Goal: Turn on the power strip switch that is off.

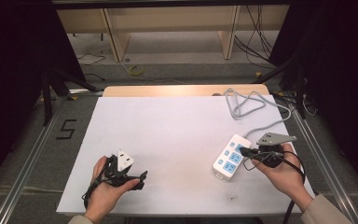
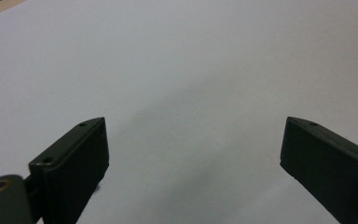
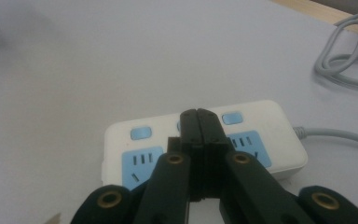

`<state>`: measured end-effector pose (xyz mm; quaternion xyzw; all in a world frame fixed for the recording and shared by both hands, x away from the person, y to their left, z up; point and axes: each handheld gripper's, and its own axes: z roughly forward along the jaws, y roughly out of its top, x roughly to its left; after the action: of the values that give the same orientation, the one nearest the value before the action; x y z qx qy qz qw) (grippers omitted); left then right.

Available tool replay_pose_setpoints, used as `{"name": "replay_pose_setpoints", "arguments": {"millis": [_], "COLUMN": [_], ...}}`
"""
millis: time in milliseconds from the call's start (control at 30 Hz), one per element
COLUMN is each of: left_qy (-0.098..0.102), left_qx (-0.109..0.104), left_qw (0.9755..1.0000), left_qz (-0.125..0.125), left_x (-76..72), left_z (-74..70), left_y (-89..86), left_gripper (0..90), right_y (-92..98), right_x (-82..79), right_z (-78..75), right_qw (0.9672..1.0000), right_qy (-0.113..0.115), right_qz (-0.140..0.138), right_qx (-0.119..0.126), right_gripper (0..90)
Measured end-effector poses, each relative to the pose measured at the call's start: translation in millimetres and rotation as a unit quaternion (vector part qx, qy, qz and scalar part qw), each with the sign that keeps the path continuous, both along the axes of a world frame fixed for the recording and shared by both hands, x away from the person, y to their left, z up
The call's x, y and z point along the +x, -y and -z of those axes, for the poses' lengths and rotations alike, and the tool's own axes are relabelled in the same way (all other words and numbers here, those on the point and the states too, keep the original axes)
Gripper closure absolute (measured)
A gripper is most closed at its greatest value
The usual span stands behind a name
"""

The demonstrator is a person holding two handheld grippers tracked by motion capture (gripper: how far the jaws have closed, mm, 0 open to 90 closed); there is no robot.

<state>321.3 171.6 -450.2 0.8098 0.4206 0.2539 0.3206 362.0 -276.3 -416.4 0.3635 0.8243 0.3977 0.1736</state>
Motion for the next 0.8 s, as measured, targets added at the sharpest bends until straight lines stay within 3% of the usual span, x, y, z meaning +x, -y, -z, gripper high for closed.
{"name": "replay_pose_setpoints", "arguments": {"millis": [800], "left_qy": [0.000], "left_qx": [0.001], "left_qw": [1.0000], "left_qz": [0.001], "left_x": [0.1], "left_z": [0.2], "left_y": [1.1], "left_gripper": [7.4], "right_y": [-12.1], "right_x": [13.9], "right_z": [2.2], "right_qw": [0.9996], "right_qy": [-0.023], "right_qz": [-0.008], "right_qx": [-0.015], "right_gripper": [90.0]}}
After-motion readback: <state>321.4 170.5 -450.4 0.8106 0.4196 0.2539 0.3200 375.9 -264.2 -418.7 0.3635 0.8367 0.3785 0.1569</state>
